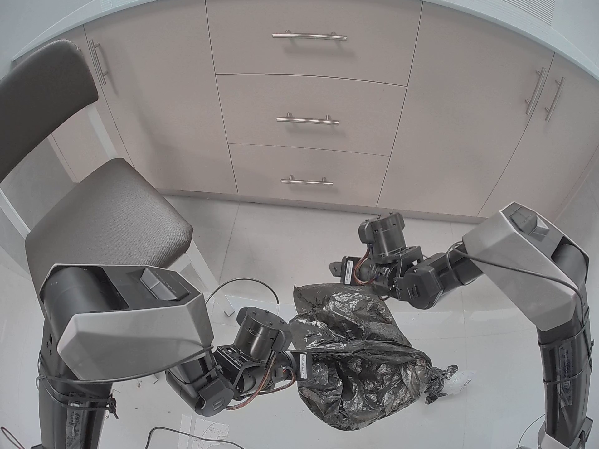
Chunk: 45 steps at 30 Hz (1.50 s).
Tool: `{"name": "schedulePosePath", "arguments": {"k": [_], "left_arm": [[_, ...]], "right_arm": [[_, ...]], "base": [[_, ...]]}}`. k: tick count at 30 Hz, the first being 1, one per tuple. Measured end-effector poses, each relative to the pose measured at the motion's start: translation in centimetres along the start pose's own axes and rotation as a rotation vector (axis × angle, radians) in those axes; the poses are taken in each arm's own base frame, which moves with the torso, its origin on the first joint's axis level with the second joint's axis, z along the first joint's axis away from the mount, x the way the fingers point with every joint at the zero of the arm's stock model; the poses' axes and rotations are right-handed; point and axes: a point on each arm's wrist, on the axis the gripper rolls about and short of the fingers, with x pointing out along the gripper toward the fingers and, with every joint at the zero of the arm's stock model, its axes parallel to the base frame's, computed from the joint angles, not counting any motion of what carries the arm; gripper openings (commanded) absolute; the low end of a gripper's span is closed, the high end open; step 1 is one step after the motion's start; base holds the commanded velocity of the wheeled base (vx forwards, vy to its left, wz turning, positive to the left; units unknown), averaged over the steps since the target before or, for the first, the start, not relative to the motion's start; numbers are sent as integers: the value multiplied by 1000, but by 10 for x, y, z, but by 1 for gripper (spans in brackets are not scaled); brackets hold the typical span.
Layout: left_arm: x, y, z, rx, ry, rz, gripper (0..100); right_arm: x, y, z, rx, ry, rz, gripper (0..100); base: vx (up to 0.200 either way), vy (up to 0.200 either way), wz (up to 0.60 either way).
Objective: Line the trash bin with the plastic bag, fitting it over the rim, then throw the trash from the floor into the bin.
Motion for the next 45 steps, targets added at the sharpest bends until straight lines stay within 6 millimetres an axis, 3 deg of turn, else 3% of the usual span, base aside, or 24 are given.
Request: {"name": "schedulePosePath", "arguments": {"k": [8,32,33,45], "left_arm": [[3,2,-4,-1,6,3,0],[5,3,-5,-1,4,1,0],[5,3,-5,-1,2,0,0],[6,4,-6,-1,5,2,0]], "right_arm": [[15,-11,-32,1,82,-43,100],[12,-18,-62,-23,172,-74,100],[12,-18,-63,-23,177,-75,0],[10,-17,-67,-8,187,-77,0]], "base": [[0,0,0],[0,0,0],[0,0,0],[0,0,0]]}}
